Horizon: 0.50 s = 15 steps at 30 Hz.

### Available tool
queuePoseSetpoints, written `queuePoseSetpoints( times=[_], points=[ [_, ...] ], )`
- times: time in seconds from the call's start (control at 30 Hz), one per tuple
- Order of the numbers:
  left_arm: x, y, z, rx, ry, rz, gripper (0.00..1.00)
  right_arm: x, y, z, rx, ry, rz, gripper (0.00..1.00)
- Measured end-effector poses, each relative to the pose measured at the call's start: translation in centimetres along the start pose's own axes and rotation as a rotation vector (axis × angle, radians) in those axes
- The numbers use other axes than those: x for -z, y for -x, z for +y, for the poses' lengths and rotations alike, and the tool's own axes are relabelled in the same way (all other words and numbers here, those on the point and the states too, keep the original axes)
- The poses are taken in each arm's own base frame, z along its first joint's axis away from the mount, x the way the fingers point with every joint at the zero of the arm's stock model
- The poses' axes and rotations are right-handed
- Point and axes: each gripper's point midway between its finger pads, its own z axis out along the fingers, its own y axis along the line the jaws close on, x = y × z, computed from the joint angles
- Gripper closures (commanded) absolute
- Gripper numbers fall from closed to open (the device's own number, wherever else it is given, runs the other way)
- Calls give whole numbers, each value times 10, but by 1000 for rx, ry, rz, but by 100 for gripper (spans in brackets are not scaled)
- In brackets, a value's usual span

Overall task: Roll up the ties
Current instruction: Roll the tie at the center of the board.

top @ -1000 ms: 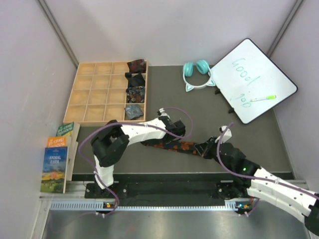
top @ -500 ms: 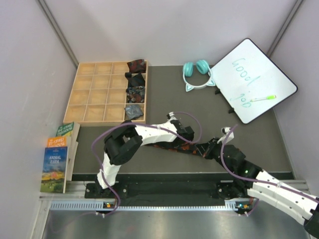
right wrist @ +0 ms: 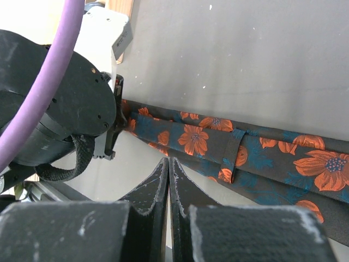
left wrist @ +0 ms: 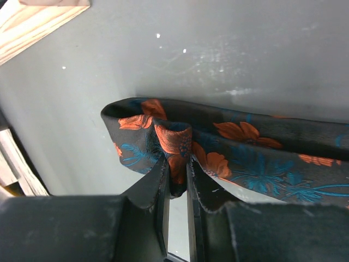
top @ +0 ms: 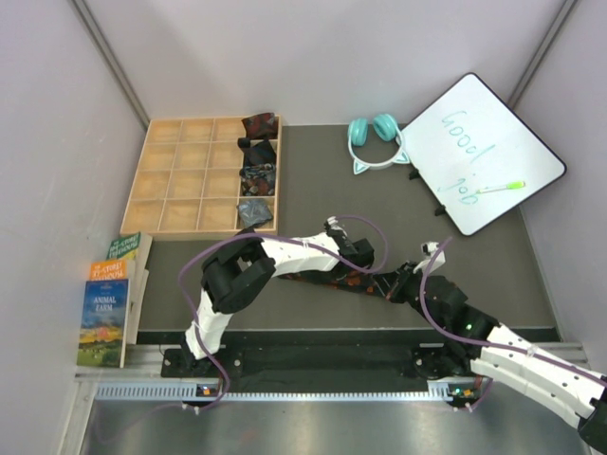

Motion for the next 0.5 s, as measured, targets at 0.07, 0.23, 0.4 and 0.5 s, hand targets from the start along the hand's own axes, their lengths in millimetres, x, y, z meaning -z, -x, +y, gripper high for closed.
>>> queuePoseSetpoints(
  times=[0.07, 0.23, 0.4, 0.5],
  points=[
    [0, 0, -2, -3, -11, 1, 86, 0, 0, 0, 0, 0, 0, 100],
    [0, 1, -6, -12, -34, 7, 66, 0, 0, 0, 0, 0, 0, 100],
    [0, 2, -5, -27, -44, 4, 48, 0, 0, 0, 1, -1, 2, 100],
    [1, 3, -2, -15, -63, 8, 47, -1, -1, -1, 3, -5, 5, 100]
  ],
)
